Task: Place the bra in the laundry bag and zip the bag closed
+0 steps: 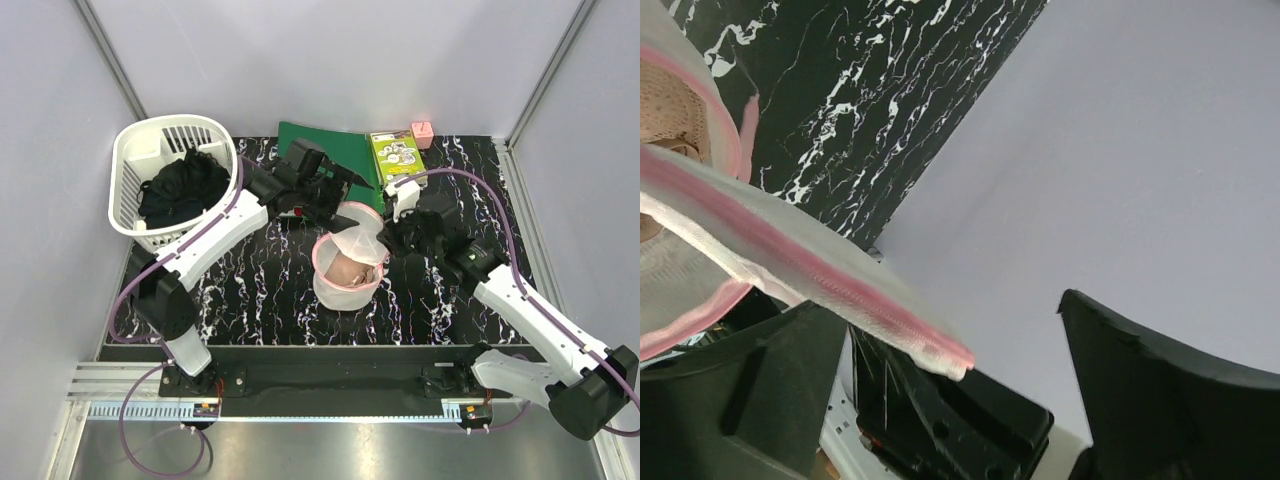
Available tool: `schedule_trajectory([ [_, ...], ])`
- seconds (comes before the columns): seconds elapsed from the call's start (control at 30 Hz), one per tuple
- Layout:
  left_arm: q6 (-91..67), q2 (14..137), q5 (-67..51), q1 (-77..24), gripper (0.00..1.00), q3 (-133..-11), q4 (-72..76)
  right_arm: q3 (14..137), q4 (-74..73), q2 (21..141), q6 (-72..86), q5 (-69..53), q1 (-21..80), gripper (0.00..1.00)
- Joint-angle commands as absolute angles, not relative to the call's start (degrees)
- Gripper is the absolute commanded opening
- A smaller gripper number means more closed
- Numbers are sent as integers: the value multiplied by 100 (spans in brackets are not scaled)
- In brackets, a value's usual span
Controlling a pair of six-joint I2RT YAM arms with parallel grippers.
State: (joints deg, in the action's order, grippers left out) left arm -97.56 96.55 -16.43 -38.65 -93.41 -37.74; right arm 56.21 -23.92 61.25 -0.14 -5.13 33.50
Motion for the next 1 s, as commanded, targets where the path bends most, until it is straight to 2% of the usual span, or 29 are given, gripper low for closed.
schedule_trajectory([
  [0.0,-9598,9589,-1301,-3920,83,-9510,-3683,5730,-2346,5941,-456,-80,3594,15],
  [0.03,-9563,9580,-1231,-3920,81,-9518,-3709,5757,-2364,5950,-501,-36,3647,16],
  [0.13,-9422,9545,-1248,-3920,53,-9483,-3683,5844,-2443,6012,-606,139,3718,18],
  [0.17,-9248,9528,-1257,-3911,37,-9457,-3674,5940,-2539,6073,-598,158,3726,25],
  [0.23,-9010,9396,-1475,-3841,18,-9187,-3316,6073,-2750,6126,-493,132,3727,33],
  [0.27,-8765,9352,-1590,-3823,9,-9071,-3157,6178,-2794,6117,-423,132,3727,42],
  [0.3,-8650,9308,-1713,-3788,0,-8940,-2999,6205,-2830,6091,-291,80,3727,47],
  [0.4,-8087,9176,-2424,-3630,0,-8273,-2147,6266,-2988,6003,173,17,3718,62],
  [0.47,-7832,9176,-3336,-3481,0,-7677,-1058,6310,-3190,5915,569,9,3718,68],
  [0.5,-7788,9219,-4036,-3446,0,-7499,-341,6319,-3251,5880,710,9,3709,76],
  [0.6,-7341,9334,-5041,-3393,0,-7128,88,6407,-3655,5845,1247,-139,3639,86],
  [0.7,-6251,9273,-5430,-3375,0,-7076,-456,6416,-4033,6081,1783,-935,3227,91],
  [0.8,-5907,9133,-5930,-3261,0,-6672,-151,6101,-4026,6485,2241,-2343,2430,94],
  [0.87,-5749,9079,-6230,-3182,0,-6409,-18,5828,-3877,6609,2285,-3124,2242,95],
  [0.97,-5564,9079,-6863,-3033,0,-6179,430,5617,-3561,6785,2154,-3662,2180,96],
])
